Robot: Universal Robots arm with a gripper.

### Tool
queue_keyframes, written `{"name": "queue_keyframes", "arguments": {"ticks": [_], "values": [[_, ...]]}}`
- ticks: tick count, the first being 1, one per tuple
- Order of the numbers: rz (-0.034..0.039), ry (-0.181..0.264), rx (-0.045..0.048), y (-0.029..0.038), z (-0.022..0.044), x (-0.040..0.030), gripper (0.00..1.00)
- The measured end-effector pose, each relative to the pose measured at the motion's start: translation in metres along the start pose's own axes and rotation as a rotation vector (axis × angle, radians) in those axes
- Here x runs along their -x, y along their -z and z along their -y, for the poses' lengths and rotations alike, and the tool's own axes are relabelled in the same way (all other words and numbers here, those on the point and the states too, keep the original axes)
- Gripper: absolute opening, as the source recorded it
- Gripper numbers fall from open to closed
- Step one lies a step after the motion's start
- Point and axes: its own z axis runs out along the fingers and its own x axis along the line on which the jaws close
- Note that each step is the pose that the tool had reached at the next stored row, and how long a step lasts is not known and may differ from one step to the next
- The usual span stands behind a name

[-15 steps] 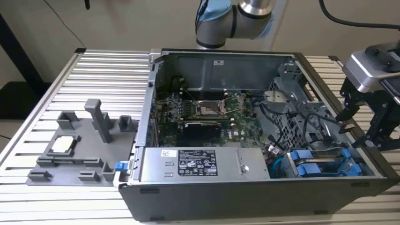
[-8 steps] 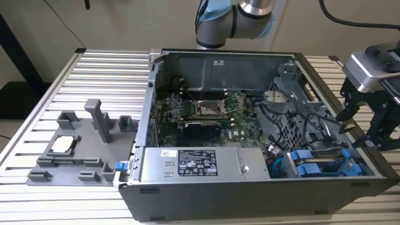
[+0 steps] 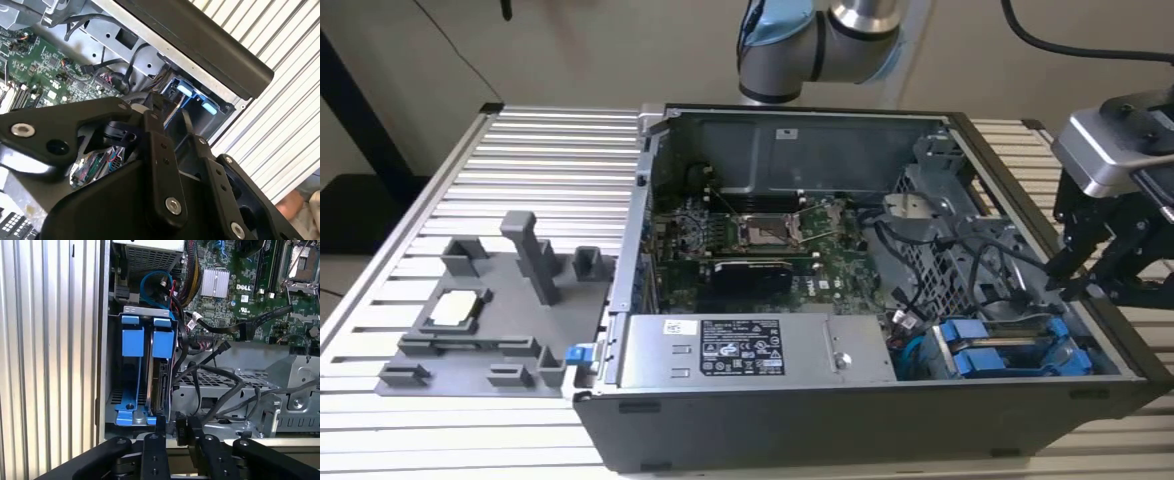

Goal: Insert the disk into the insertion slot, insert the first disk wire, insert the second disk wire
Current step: 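Insert the first disk wire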

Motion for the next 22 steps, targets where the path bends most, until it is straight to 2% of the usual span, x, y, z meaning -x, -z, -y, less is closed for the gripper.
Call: {"name": "queue_keyframes", "arguments": {"ticks": [1, 2, 3, 4, 19, 21, 22], "values": [[0.0, 0.0, 0.0, 0.0, 0.0, 0.0, 0.26], [0.0, 0.0, 0.0, 0.0, 0.0, 0.0, 0.26], [0.0, 0.0, 0.0, 0.0, 0.0001, 0.0, 0.2], [-0.0001, 0.0, 0.0, 0.0, 0.0001, 0.0, 0.19], [0.0, 0.0, 0.0, 0.0, 0.0003, 0.0, 0.19], [0.0001, 0.0, 0.0046, 0.0, 0.0004, 0.0, 0.19], [0.0007, -0.002, 0.014, 0.0, 0.0004, -0.0002, 0.19]]}}
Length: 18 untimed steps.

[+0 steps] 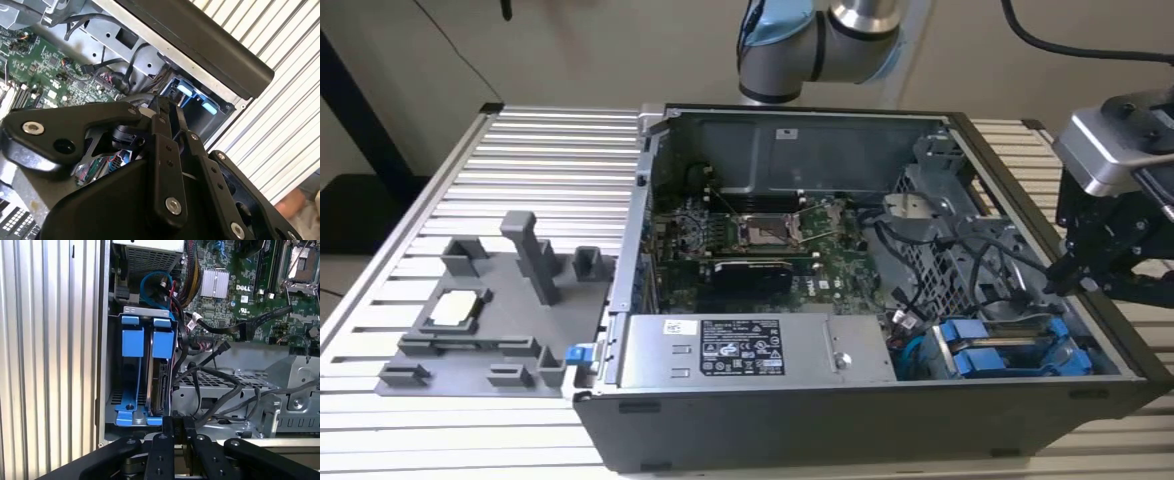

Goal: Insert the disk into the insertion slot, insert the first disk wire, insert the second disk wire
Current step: 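Insert the first disk wire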

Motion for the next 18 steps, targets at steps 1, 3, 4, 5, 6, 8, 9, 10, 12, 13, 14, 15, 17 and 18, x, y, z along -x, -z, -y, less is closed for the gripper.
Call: {"name": "queue_keyframes", "arguments": {"ticks": [1, 3, 4, 5, 6, 8, 9, 10, 12, 13, 14, 15, 17, 18], "values": [[0.0012, -0.003, 0.0156, -0.0001, -0.0001, -0.0001, 0.19], [0.0025, -0.007, 0.0449, -0.0003, 0.0007, -0.0002, 0.19], [0.0032, -0.008, 0.0504, -0.0018, 0.0013, -0.0004, 0.19], [0.0031, -0.008, 0.0506, -0.0035, 0.0015, -0.0007, 0.19], [0.0029, -0.008, 0.0508, -0.0052, 0.0016, -0.001, 0.19], [0.0026, -0.013, 0.0504, -0.0088, 0.0015, -0.0016, 0.19], [0.0021, -0.018, 0.05, -0.0106, 0.0015, -0.0019, 0.19], [0.0016, -0.025, 0.0496, -0.0123, 0.0014, -0.0021, 0.19], [0.0008, -0.035, 0.0495, -0.0152, 0.0012, -0.0025, 0.19], [0.0006, -0.038, 0.0503, -0.0165, 0.0015, -0.0027, 0.19], [0.0005, -0.039, 0.0516, -0.0177, 0.0018, -0.0029, 0.19], [0.0005, -0.04, 0.0523, -0.019, 0.0018, -0.0031, 0.19], [0.0003, -0.042, 0.0534, -0.0217, 0.0022, -0.0036, 0.19], [0.0004, -0.042, 0.054, -0.0232, 0.0024, -0.0038, 0.19]]}}
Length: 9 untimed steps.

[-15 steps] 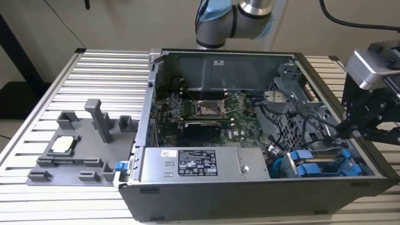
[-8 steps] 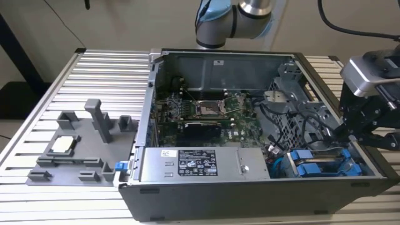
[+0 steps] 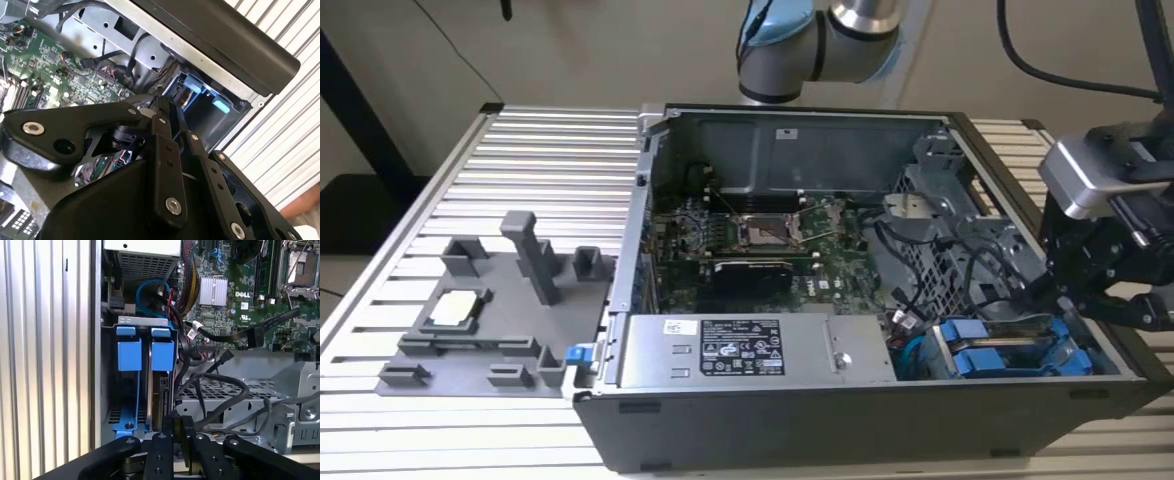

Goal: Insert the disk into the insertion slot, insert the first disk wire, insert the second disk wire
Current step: 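Insert the first disk wire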

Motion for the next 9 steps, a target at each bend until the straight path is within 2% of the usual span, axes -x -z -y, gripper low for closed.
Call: {"name": "queue_keyframes", "arguments": {"ticks": [5, 9], "values": [[-0.0002, -0.001, 0.0008, -0.0045, 0.0018, -0.0008, 0.19], [-0.0004, -0.001, 0.0008, -0.0054, 0.002, -0.0009, 0.19]]}}
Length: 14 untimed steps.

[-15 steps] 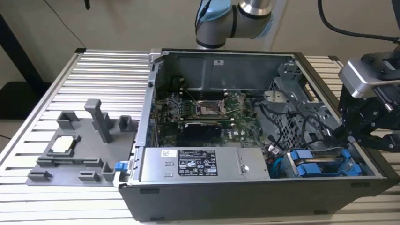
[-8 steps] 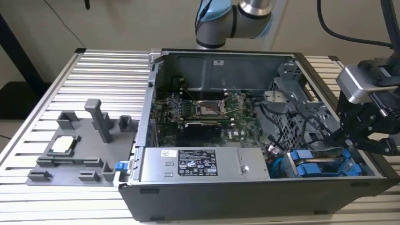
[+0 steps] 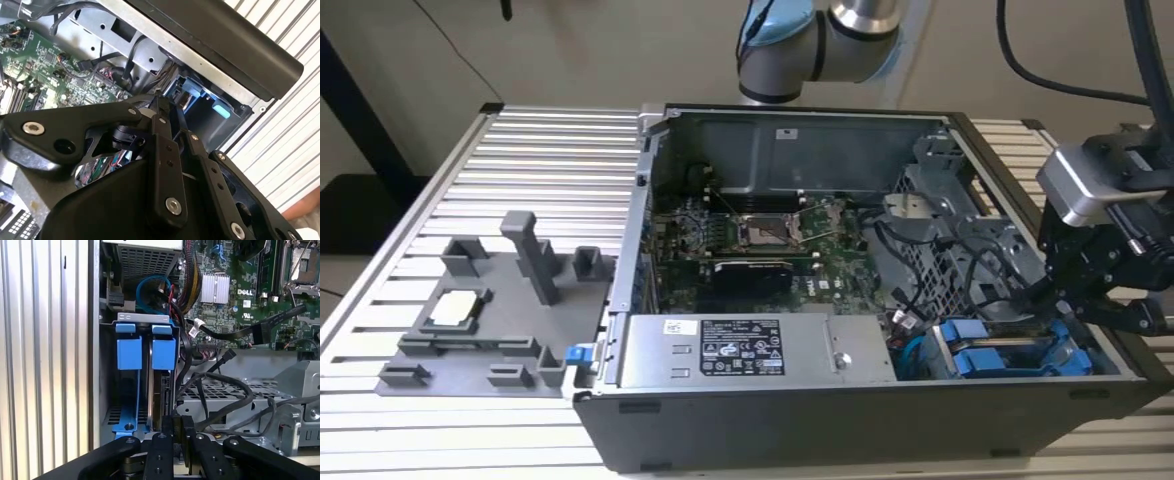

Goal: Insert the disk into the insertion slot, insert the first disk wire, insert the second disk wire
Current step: 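Insert the first disk wire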

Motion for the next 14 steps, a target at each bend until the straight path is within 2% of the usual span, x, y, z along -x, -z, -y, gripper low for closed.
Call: {"name": "queue_keyframes", "arguments": {"ticks": [8, 14], "values": [[0.0, -0.008, -0.0009, -0.004, -0.0001, -0.0006, 0.19], [-0.0062, -0.01, 0.0121, -0.0078, 0.003, -0.0012, 0.19]]}}
